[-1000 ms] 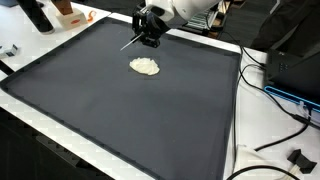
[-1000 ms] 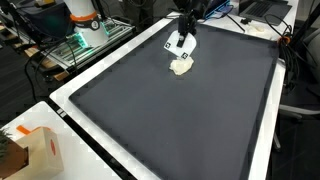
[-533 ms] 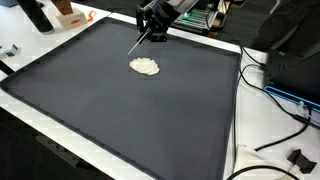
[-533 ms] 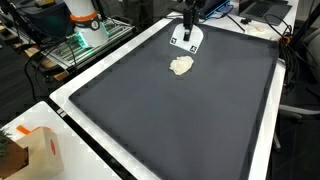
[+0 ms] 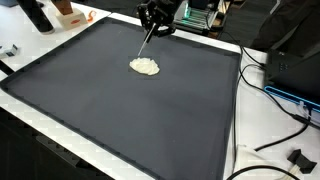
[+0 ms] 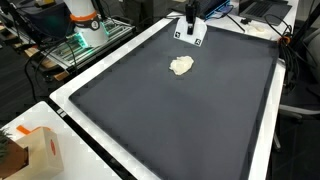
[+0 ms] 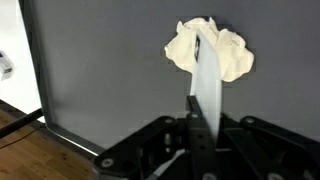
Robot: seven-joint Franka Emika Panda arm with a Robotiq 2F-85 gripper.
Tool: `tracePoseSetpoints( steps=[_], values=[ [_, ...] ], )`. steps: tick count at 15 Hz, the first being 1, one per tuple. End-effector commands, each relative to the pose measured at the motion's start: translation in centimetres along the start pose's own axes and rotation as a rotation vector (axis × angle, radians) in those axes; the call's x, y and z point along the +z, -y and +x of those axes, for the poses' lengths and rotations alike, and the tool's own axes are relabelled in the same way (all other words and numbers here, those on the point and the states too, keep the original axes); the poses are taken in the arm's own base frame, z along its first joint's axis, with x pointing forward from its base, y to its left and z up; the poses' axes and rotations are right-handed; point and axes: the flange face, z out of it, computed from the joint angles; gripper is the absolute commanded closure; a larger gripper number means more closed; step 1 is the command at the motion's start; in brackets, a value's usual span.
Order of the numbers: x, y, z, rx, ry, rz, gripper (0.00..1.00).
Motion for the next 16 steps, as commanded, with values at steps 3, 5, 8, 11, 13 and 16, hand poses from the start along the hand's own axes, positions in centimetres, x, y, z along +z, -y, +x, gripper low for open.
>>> tracePoseSetpoints(
  steps=[3,5,8,11,13,16],
  values=[
    [-1.1,-1.3,-1.3,-0.019,-0.008,0.151,0.99],
    [-1.4,-1.6,-1.5,-0.026,-0.012,0.196,0.99],
    [-1.7,-2.0,-1.7,-0.027,-0.014,0.247,0.99],
    [-2.1,-2.3,-1.8,-0.045,-0.032,0.29,0.99],
    [-2.0,-1.9,-0.8,-0.039,-0.02,0.263,0.96],
    [-2.1,-2.0,-1.0,-0.042,-0.025,0.269,0.96]
  ],
)
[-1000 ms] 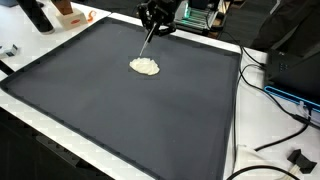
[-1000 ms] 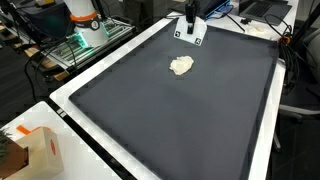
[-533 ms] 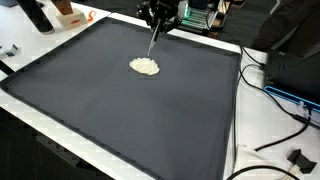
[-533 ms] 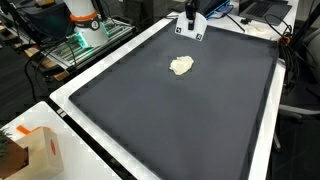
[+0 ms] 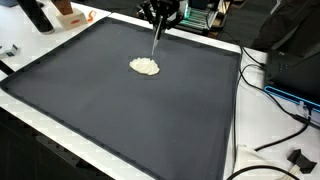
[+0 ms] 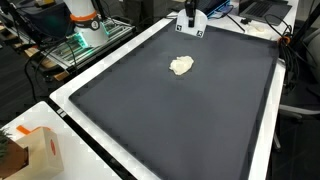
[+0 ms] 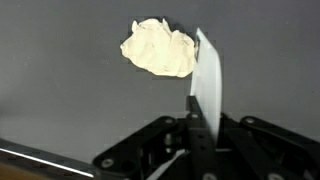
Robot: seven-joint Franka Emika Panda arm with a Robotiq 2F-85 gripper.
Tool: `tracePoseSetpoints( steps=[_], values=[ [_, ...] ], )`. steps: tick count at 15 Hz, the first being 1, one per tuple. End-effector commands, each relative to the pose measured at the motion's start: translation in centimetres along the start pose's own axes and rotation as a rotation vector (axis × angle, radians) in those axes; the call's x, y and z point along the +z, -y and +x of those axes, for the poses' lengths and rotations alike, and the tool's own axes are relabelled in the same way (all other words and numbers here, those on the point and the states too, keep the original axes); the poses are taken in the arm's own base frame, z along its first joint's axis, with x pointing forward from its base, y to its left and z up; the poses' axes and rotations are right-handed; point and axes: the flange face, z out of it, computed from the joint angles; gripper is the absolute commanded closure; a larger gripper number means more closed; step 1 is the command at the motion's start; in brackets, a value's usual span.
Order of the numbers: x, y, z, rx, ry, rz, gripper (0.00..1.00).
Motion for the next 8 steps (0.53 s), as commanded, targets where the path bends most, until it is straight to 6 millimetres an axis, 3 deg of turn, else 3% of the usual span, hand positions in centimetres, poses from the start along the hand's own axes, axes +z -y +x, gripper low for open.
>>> tracePoseSetpoints(
  steps=[1,4,8],
  values=[
    [-0.1,0.0,0.0,0.0,0.001,0.001,0.96],
    [-0.1,0.0,0.0,-0.001,0.0,0.001,0.96],
    [2.9,-0.7,0.0,0.015,0.009,0.051,0.99]
  ],
)
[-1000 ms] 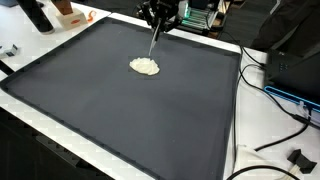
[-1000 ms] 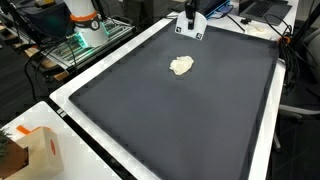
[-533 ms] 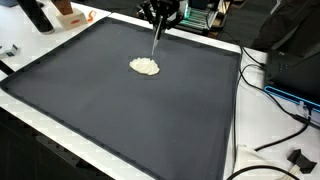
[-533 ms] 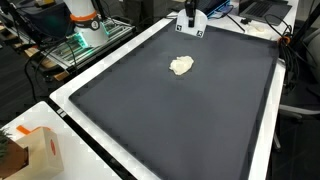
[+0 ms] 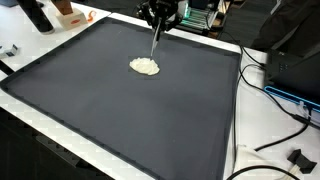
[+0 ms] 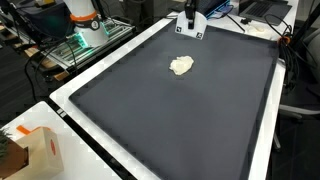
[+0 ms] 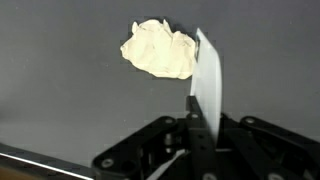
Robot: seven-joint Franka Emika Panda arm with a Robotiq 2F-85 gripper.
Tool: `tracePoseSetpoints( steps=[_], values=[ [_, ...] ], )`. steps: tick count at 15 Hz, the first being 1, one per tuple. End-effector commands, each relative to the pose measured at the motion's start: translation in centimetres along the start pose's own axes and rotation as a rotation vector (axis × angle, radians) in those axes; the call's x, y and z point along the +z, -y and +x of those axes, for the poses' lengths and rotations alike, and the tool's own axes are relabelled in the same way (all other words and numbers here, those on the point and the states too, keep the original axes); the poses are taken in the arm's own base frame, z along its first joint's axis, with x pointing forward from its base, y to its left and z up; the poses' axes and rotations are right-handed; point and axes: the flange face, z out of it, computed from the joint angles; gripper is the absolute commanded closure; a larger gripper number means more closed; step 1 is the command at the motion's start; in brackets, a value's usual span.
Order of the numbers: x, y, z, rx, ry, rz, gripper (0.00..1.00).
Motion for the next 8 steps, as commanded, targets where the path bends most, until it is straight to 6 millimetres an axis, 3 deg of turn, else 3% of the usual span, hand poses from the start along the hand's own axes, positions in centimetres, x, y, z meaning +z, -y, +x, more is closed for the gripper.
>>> tracePoseSetpoints(
  steps=[1,8],
  values=[
    [2.7,-0.4,-0.1,0.019,0.005,0.065,0.99],
    [7.4,-0.5,-0.9,0.046,-0.03,0.122,0.99]
  ],
)
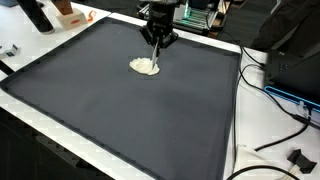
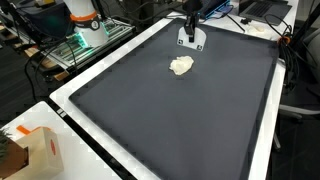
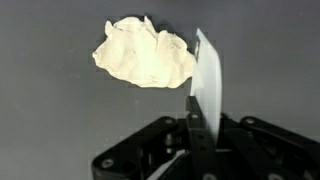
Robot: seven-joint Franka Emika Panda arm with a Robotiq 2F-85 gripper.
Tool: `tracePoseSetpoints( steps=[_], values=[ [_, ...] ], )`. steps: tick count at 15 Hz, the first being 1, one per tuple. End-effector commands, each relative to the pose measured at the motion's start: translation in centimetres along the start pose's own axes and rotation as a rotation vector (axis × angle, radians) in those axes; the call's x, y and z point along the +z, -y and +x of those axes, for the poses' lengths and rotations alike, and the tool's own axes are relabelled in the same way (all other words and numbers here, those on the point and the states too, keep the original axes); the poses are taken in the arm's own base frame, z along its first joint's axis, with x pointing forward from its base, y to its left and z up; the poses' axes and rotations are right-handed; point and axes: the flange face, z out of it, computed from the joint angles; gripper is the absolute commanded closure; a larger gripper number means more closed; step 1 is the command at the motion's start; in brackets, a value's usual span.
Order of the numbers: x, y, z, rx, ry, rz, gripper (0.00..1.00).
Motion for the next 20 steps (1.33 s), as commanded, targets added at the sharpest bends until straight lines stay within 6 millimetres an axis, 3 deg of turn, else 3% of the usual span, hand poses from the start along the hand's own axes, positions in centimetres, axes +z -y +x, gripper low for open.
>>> tracePoseSetpoints(
  steps=[1,20],
  values=[
    [1.9,-0.6,-0.8,0.008,-0.007,0.026,0.99],
    [7.0,-2.2,0.0,0.016,-0.053,0.039,0.99]
  ],
)
